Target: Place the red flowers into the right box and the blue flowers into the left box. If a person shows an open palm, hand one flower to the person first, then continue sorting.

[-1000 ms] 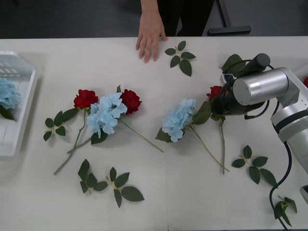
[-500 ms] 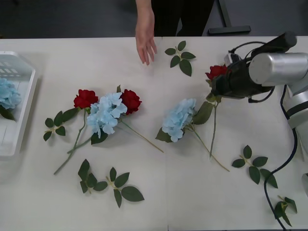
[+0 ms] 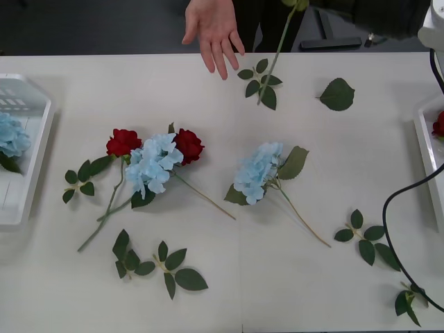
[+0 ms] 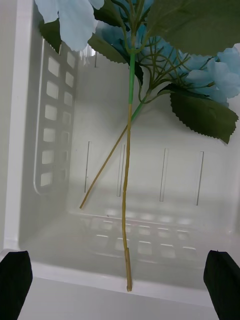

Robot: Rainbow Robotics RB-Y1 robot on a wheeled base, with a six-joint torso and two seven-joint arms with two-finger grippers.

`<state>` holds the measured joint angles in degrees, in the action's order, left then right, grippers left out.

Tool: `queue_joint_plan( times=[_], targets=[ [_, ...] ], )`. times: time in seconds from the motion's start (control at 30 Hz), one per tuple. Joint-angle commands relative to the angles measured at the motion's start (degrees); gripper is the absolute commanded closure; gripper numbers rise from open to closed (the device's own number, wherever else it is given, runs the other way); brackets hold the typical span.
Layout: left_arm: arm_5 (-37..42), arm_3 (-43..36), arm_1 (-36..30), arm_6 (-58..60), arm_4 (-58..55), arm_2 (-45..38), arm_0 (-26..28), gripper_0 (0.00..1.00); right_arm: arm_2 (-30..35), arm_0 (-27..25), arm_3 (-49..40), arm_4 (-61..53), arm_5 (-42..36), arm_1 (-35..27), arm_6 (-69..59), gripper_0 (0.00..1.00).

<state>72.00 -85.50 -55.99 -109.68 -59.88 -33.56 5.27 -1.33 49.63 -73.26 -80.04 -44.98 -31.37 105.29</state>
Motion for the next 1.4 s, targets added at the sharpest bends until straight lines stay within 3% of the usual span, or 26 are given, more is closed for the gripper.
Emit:
queue_joint_plan(
  times=[0.03,0.23,0.4,0.77,0.8,0.83,0.87,1.0,1.17,1.4],
  targets=[
    [-0.7,-0.1,-3.2,-3.1,0.3,0.5,1.7,0.00,-0.8,7.1,-2.7,-5.9,5.3,-1.9,10.3,1.00],
    [-0.7,-0.1,-3.2,-3.1,0.3,0.5,1.7,0.00,-4.8,12.9,-2.8,-11.9,14.9,-0.8,21.6,1.00],
    [-0.7,-0.1,-3.2,-3.1,0.3,0.5,1.7,0.00,-5.3,14.7,-3.5,-16.4,20.5,0.3,28.7,1.00],
    [-0.7,-0.1,-3.2,-3.1,0.3,0.5,1.7,0.00,-5.8,14.7,-4.7,-24.8,22.4,0.4,36.2,1.00],
    [-0.7,-0.1,-3.2,-3.1,0.3,0.5,1.7,0.00,-6.0,14.7,-4.6,-24.8,22.5,0.4,36.0,0.95],
    [-0.7,-0.1,-3.2,-3.1,0.3,0.5,1.7,0.00,-6.2,14.6,-4.6,-24.8,22.4,0.4,35.9,0.81],
    [-0.7,-0.1,-3.2,-3.1,0.3,0.5,1.7,0.00,-6.4,14.6,-4.4,-25.0,22.5,0.4,35.9,0.59],
    [-0.7,-0.1,-3.2,-3.1,0.3,0.5,1.7,0.00,-7.3,14.6,-4.0,-26.8,22.5,0.4,36.2,0.25],
    [-0.7,-0.1,-3.2,-3.1,0.3,0.5,1.7,0.00,-7.3,14.7,-4.0,-27.2,21.4,0.4,36.3,0.16],
    [-0.7,-0.1,-3.2,-3.1,0.3,0.5,1.7,0.00,-7.5,14.6,-2.4,-27.2,15.5,0.1,36.6,0.13]
  ],
)
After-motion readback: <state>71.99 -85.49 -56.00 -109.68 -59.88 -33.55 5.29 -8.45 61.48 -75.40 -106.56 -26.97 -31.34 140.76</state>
